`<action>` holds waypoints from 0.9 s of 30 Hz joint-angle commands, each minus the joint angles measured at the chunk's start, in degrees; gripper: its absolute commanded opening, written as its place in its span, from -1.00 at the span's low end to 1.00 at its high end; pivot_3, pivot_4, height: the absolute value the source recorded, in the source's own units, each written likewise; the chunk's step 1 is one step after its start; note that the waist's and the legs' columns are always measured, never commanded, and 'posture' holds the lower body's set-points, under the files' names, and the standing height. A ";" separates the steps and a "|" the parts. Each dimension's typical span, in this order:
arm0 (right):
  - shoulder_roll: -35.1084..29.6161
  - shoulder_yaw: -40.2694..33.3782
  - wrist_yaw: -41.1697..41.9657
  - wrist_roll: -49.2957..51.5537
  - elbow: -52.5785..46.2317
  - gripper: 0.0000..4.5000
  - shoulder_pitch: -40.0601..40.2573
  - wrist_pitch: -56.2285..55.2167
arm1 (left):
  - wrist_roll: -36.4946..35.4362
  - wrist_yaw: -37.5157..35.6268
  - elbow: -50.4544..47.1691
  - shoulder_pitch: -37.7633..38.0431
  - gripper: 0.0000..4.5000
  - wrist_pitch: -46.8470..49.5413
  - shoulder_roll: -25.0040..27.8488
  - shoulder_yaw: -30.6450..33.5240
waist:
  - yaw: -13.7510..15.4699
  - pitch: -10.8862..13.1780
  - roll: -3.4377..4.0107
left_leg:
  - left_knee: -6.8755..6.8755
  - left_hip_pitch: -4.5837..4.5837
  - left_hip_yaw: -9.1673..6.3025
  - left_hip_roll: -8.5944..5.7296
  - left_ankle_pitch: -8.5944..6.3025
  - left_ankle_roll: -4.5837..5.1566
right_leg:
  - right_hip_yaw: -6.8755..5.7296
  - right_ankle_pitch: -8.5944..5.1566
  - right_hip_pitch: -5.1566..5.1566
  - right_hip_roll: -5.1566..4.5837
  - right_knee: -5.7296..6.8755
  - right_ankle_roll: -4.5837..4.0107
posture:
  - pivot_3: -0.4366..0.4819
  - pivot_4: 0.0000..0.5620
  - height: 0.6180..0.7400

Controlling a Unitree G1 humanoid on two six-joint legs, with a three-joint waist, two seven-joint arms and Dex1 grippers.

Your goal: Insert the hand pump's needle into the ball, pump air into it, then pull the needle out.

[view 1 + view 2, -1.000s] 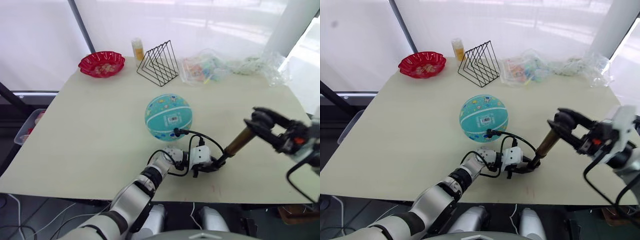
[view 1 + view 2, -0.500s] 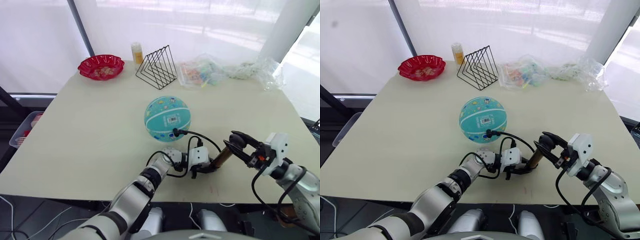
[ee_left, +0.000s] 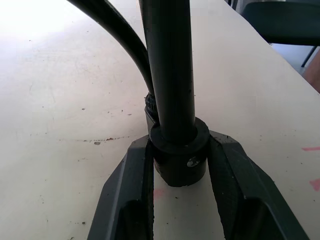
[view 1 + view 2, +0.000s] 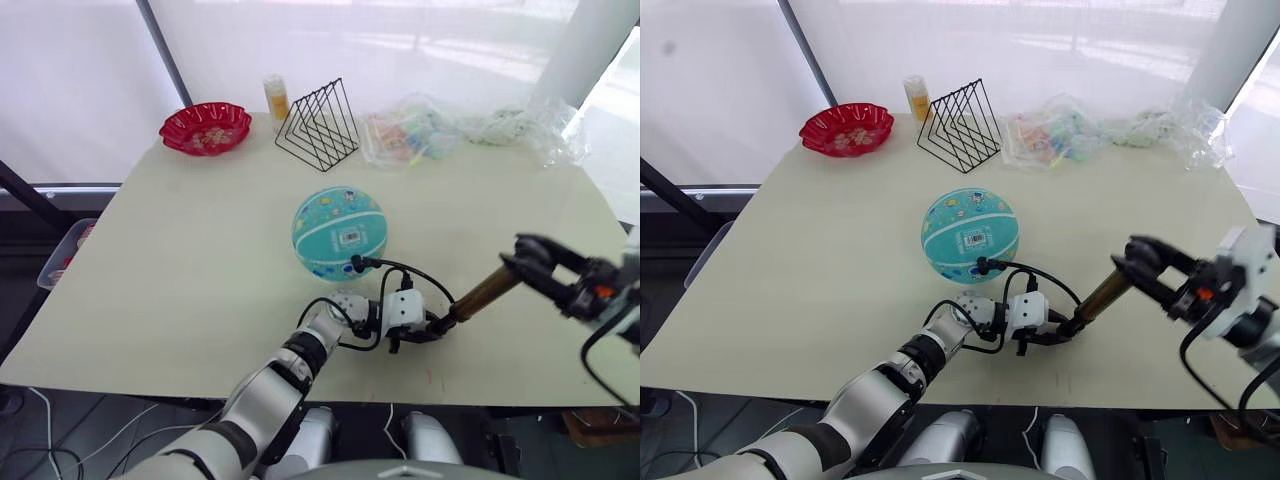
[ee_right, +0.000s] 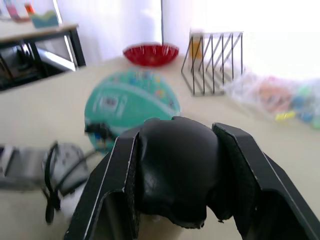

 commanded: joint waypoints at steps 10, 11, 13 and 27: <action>5.70 14.51 3.67 -19.97 6.29 -0.28 8.62 -7.67 | 5.06 -0.15 5.66 3.64 -0.54 3.48 2.87 -3.36 | -0.27 -0.82 -1.16 | -0.04 0.25 -0.04 0.06 -0.01 -0.01 | -0.05 -0.02 0.15 0.08 -0.03 -0.01 | -0.05 -0.47 1.00; 6.77 17.12 3.82 -22.52 8.57 -0.28 8.46 -9.27 | 5.07 -0.10 5.65 3.66 -0.54 3.46 2.86 -3.35 | -0.42 -0.96 -1.27 | -0.02 0.30 -0.01 0.06 -0.01 -0.01 | -0.03 -0.02 0.20 0.08 -0.03 0.00 | -0.05 -0.47 1.00; 7.78 22.58 3.94 -28.04 12.61 -0.28 7.81 -11.83 | 5.13 0.02 5.72 3.64 -0.54 3.41 2.84 -3.35 | -0.40 -1.11 -1.31 | -0.03 0.39 0.02 0.15 -0.02 -0.01 | -0.03 -0.07 0.24 0.15 -0.01 0.09 | -0.05 -0.47 1.00; 8.74 17.36 2.28 -24.05 9.38 -0.28 4.34 -13.24 | 5.12 0.10 5.83 3.68 -0.54 3.36 2.73 -3.33 | -0.11 -1.27 -1.03 | -0.05 0.58 -0.01 0.23 -0.02 -0.05 | 0.07 -0.03 0.39 0.28 0.03 0.00 | -0.05 -0.47 1.00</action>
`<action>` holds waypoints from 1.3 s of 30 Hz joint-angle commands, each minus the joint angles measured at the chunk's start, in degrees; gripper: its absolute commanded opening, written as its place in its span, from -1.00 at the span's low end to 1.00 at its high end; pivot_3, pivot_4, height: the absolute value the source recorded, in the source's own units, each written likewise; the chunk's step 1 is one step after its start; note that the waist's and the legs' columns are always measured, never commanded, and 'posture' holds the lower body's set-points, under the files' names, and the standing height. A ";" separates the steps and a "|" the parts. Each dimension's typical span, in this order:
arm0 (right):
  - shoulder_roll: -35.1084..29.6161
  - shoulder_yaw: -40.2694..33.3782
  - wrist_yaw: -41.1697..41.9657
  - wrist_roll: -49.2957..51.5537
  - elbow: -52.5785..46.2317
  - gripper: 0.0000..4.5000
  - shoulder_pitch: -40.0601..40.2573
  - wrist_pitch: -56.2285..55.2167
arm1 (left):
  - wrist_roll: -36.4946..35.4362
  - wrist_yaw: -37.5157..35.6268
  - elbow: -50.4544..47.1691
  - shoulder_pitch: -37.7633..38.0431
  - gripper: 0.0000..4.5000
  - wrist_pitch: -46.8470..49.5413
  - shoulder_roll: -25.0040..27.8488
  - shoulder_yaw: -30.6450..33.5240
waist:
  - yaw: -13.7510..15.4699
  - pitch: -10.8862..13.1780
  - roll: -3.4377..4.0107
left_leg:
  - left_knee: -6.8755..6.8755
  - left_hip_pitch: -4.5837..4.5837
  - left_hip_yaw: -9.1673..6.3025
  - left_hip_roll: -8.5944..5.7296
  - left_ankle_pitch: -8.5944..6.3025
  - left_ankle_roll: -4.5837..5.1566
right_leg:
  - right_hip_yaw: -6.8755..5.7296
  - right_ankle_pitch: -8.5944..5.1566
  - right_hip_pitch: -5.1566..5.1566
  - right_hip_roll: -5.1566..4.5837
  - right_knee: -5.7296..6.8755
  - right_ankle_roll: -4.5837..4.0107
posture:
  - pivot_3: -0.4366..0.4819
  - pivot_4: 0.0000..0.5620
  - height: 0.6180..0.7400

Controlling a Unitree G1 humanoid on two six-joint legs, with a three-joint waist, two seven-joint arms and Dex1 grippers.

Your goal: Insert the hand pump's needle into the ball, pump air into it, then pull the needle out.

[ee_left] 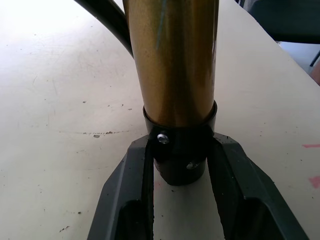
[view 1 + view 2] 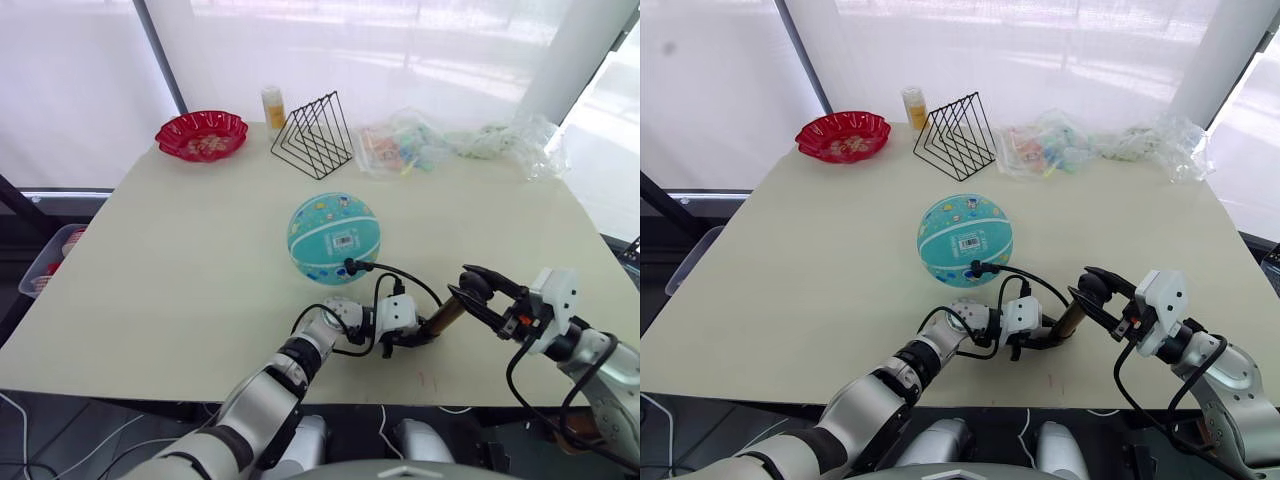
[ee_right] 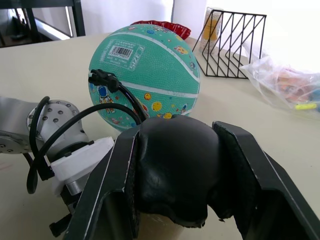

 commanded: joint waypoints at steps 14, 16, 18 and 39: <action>-11.79 -33.38 -5.67 29.74 -11.65 -0.28 -6.34 16.92 | 4.28 -2.52 4.27 2.90 -0.54 2.55 2.37 -3.27 | 0.15 1.11 1.15 | 0.07 -0.56 -0.01 -0.22 0.01 0.03 | -0.06 0.04 -0.39 -0.26 0.00 -0.02 | -0.05 -0.47 1.00; -11.92 -34.41 -6.56 31.11 -11.91 -0.28 -7.16 17.72 | 4.30 -2.56 4.29 2.89 -0.54 2.56 2.45 -3.28 | 0.14 1.14 1.11 | 0.07 -0.56 0.00 -0.22 0.01 0.03 | -0.06 0.04 -0.39 -0.26 0.00 -0.02 | -0.05 -0.47 1.00; -11.56 -34.77 -7.39 32.13 -12.06 -0.28 -7.82 18.15 | 4.31 -2.57 4.31 2.87 -0.54 2.58 2.51 -3.29 | 0.12 1.17 1.06 | 0.07 -0.57 0.01 -0.22 0.01 0.03 | -0.05 0.04 -0.39 -0.27 0.00 -0.02 | -0.05 -0.47 1.00; 2.90 4.51 -0.32 -5.18 8.08 -0.28 0.94 0.63 | 4.12 -2.07 4.22 2.37 -0.54 3.18 2.35 -3.05 | -0.83 -0.17 -0.11 | -0.12 0.31 -0.03 0.06 0.00 0.00 | -0.02 -0.07 0.23 0.06 0.01 0.08 | -0.05 -0.47 1.00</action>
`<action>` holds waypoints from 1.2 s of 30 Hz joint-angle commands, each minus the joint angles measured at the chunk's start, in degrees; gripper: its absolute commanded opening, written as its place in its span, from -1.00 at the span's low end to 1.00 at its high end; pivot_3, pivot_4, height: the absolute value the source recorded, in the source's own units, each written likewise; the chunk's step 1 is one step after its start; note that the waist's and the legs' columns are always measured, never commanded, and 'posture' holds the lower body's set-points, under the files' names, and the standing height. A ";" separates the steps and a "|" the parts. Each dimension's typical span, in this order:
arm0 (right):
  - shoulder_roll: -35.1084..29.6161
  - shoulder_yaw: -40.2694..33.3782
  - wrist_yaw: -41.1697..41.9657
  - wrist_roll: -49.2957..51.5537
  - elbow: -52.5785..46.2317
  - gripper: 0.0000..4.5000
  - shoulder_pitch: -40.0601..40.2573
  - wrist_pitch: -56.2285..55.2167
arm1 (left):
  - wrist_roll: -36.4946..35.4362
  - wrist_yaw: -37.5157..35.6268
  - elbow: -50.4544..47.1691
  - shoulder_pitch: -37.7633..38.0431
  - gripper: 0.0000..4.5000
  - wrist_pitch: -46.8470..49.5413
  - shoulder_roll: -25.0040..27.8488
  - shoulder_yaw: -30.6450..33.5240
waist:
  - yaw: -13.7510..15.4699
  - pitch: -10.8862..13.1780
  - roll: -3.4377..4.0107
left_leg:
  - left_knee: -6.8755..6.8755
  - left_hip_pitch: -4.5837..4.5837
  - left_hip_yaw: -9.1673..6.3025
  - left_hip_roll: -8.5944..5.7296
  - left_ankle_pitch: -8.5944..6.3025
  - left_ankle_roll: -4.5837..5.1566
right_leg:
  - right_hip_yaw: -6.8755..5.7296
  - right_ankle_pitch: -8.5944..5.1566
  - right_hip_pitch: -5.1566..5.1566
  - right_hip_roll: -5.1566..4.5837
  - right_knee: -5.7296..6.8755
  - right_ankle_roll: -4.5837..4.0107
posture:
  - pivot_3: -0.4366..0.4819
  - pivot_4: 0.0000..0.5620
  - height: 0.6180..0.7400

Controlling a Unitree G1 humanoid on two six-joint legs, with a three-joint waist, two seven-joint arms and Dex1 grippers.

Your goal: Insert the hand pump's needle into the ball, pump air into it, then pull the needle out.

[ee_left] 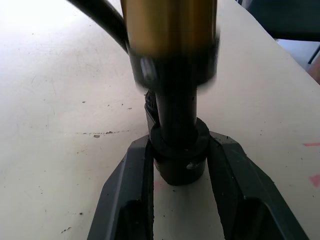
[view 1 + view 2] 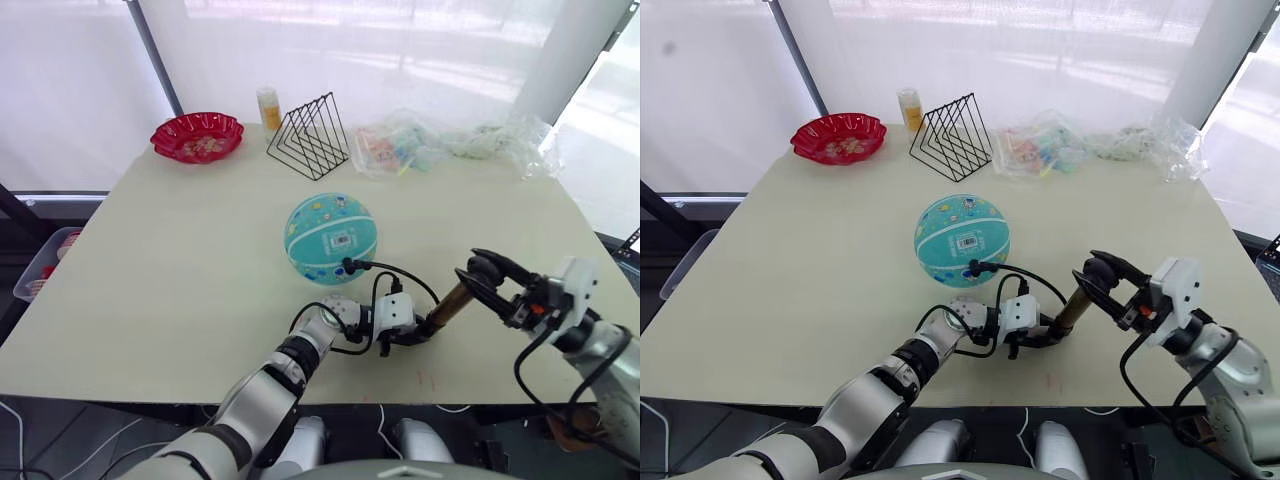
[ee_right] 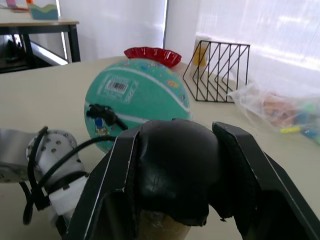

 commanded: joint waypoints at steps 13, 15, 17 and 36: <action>-12.59 -26.03 -3.13 21.65 -14.66 -0.28 -0.94 15.93 | 4.46 -2.28 4.00 2.66 -0.54 2.42 1.51 -3.00 | 0.98 0.99 1.36 | 0.19 -0.83 0.02 -0.17 0.02 0.00 | 0.02 0.13 -0.68 -0.19 0.02 -0.17 | -0.05 -0.47 1.00; -15.84 -32.08 -4.65 26.49 -14.94 -0.28 -3.43 18.05 | 4.63 -2.39 3.97 2.69 -0.54 2.25 1.52 -3.17 | 0.98 1.16 1.32 | 0.19 -0.88 0.03 -0.19 0.02 0.01 | 0.02 0.12 -0.68 -0.22 0.01 -0.16 | -0.05 -0.47 1.00; -18.42 -36.13 -6.59 30.94 -15.16 -0.28 -6.11 19.99 | 4.75 -2.43 4.00 2.65 -0.54 2.11 1.59 -3.27 | 0.96 1.45 1.41 | 0.20 -0.88 0.05 -0.22 0.01 0.03 | -0.01 0.12 -0.67 -0.29 0.00 -0.14 | -0.05 -0.47 1.00; -4.37 1.70 -1.84 -1.67 1.29 -0.28 3.54 9.57 | 4.28 -1.82 3.71 2.74 -0.54 2.33 2.30 -3.14 | -0.16 0.32 -0.05 | 0.09 -0.33 0.02 0.02 0.01 0.00 | -0.02 0.09 -0.31 0.00 0.01 -0.12 | -0.05 -0.47 1.00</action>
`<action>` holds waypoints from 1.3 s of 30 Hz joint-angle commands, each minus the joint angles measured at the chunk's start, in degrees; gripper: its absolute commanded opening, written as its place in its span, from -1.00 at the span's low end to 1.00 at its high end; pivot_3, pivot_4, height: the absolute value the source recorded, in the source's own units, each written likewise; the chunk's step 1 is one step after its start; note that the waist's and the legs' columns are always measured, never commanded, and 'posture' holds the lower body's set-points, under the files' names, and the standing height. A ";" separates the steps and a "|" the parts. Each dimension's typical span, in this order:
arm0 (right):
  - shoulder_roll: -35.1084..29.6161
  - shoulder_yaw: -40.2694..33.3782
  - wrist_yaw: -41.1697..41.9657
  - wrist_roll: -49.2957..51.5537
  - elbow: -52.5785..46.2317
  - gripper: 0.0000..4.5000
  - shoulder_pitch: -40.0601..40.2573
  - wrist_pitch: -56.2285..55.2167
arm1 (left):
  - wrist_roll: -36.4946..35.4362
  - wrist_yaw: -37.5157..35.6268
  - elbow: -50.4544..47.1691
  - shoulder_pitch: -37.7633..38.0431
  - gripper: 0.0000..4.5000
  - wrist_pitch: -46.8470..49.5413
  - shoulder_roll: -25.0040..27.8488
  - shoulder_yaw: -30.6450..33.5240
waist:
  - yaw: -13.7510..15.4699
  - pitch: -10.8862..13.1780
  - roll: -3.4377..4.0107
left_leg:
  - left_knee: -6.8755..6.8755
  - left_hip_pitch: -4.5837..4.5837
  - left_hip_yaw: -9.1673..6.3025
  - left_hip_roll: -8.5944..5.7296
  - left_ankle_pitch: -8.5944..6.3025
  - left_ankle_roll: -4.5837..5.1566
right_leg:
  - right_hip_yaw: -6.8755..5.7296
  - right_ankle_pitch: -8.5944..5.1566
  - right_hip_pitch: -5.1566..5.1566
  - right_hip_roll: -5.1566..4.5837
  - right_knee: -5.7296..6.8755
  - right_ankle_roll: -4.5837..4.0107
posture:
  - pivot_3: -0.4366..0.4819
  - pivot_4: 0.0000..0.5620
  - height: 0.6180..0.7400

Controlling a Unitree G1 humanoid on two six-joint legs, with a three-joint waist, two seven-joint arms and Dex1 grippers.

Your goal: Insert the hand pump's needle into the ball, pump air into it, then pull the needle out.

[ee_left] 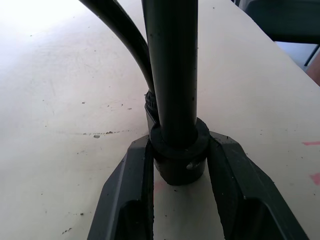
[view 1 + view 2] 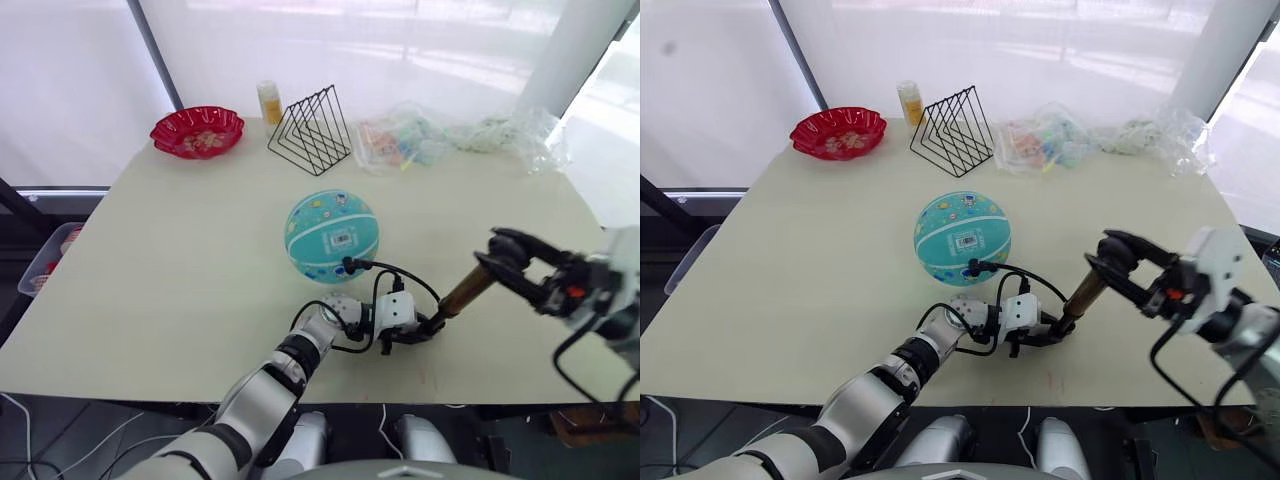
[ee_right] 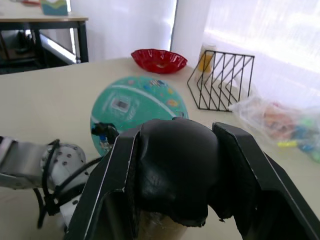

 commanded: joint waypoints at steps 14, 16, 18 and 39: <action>-3.78 -10.85 -1.49 7.52 -4.08 -0.28 -1.00 4.88 | 4.91 -1.25 5.06 2.80 -0.54 2.44 1.42 -3.26 | 0.75 0.51 1.23 | 0.06 -0.19 -0.01 -0.14 0.00 0.01 | 0.04 0.02 -0.10 -0.13 0.00 -0.03 | -0.05 -0.47 1.00; -5.63 -15.55 -2.40 11.55 -5.73 -0.28 -1.61 7.15 | 4.94 -1.33 5.16 2.75 -0.54 2.37 1.37 -3.26 | 0.91 0.56 1.16 | 0.10 -0.43 -0.02 -0.19 0.02 0.01 | 0.02 0.04 -0.33 -0.18 0.01 -0.03 | -0.05 -0.47 1.00; -7.19 -19.76 -3.38 15.47 -6.56 -0.28 -2.60 9.04 | 4.98 -1.48 5.22 2.76 -0.54 2.29 1.34 -3.29 | 0.99 0.74 1.28 | 0.11 -0.51 -0.01 -0.21 0.01 0.01 | 0.02 0.04 -0.36 -0.21 0.00 -0.03 | -0.05 -0.47 1.00; -5.23 -7.22 -3.02 7.70 -5.23 -0.28 1.88 11.87 | 4.93 -2.18 4.81 2.54 -0.54 2.05 2.02 -3.36 | 0.55 0.53 0.38 | 0.06 -0.33 0.00 -0.08 0.01 0.01 | -0.03 0.03 -0.28 -0.10 0.01 -0.03 | -0.05 -0.47 1.00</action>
